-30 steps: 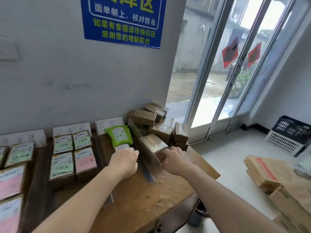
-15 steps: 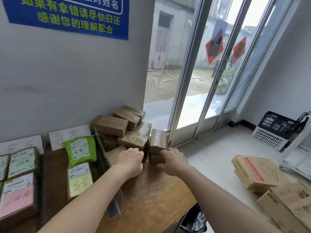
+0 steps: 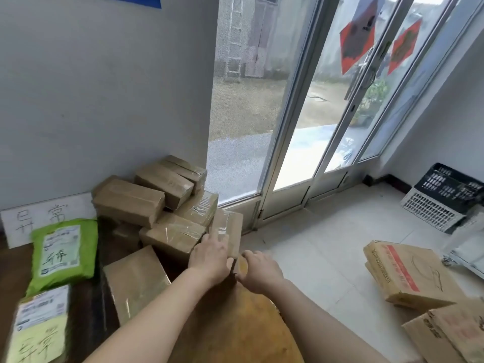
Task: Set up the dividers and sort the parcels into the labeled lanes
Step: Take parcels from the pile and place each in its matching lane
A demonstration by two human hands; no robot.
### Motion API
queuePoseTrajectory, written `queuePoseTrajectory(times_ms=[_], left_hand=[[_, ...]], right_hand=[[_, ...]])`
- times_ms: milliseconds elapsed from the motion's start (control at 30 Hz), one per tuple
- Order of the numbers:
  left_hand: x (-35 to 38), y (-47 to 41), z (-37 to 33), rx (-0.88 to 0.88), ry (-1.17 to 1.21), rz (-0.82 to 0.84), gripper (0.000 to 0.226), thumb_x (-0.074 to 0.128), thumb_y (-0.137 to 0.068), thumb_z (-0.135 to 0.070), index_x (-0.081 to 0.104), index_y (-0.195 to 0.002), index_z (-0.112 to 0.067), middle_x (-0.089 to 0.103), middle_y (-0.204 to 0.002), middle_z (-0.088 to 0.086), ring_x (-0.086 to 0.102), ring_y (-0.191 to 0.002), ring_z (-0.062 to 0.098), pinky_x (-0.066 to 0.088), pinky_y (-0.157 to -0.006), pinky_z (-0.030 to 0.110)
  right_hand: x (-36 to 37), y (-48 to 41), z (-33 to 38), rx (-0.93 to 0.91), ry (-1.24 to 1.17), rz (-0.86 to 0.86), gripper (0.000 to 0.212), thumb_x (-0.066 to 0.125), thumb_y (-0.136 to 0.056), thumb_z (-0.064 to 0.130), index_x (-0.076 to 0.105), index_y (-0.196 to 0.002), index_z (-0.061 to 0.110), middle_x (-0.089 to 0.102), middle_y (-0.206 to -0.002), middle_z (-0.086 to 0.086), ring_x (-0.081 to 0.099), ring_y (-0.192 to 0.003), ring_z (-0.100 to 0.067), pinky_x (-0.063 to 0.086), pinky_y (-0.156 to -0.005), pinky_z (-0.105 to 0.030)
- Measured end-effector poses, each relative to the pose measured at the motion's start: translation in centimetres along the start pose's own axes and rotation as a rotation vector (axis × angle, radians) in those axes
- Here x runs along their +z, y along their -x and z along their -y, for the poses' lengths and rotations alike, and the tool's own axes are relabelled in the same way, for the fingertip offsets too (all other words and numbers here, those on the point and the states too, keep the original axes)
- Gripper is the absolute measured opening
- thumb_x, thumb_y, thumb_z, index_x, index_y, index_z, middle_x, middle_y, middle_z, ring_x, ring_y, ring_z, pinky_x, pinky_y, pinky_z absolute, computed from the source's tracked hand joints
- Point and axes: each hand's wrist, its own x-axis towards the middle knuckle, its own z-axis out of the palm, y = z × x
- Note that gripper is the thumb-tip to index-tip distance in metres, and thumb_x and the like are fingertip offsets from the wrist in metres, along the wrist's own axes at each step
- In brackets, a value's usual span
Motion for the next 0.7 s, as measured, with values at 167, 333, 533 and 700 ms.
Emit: queuePoseTrajectory(times_ms=[167,333,533,700], left_hand=[[1.6,-3.3,-1.5,-0.181,-0.011,0.038,0.068,0.052,-0.091,-0.053,0.031,-0.147,-0.020,0.021,-0.155,0.011,0.028,-0.137,0.032,0.036,-0.107,0.043],[1.6,-4.2,-2.3,-0.355,0.242,0.017,0.077,0.060,-0.083,-0.046,0.026,-0.150,-0.027,0.013,-0.159,0.009,0.027,-0.139,0.035,0.033,-0.110,0.045],[-0.6,0.4,-1.9,-0.525,1.523,-0.245,0.039,0.053,-0.085,-0.025,0.064,-0.122,-0.031,0.067,-0.117,0.005,0.062,-0.100,0.019,0.049,-0.088,0.037],[-0.2,4.0,-0.3,-0.611,2.242,-0.222,0.049,0.045,-0.079,-0.032,0.077,-0.098,-0.001,0.070,-0.103,0.025,0.066,-0.092,0.037,0.046,-0.088,0.052]], right_hand=[[1.1,-2.9,-2.3,-0.084,-0.103,0.065,0.053,0.051,-0.096,0.035,0.034,-0.146,0.038,0.058,-0.134,-0.002,0.054,-0.120,-0.026,0.049,-0.099,-0.041],[1.2,-4.9,-4.6,-0.123,-0.201,0.107,0.049,0.046,-0.098,0.021,0.039,-0.145,0.033,0.056,-0.135,0.000,0.054,-0.118,-0.025,0.049,-0.093,-0.035],[3.5,-6.5,-3.3,-0.097,-0.401,0.062,0.059,0.048,-0.094,0.048,0.024,-0.147,0.041,0.037,-0.152,0.005,0.046,-0.131,-0.027,0.048,-0.101,-0.051],[3.9,-6.7,-0.7,-0.086,-0.425,0.084,0.082,0.055,-0.074,0.073,0.025,-0.143,0.042,0.030,-0.152,0.000,0.041,-0.133,-0.026,0.049,-0.098,-0.049]])
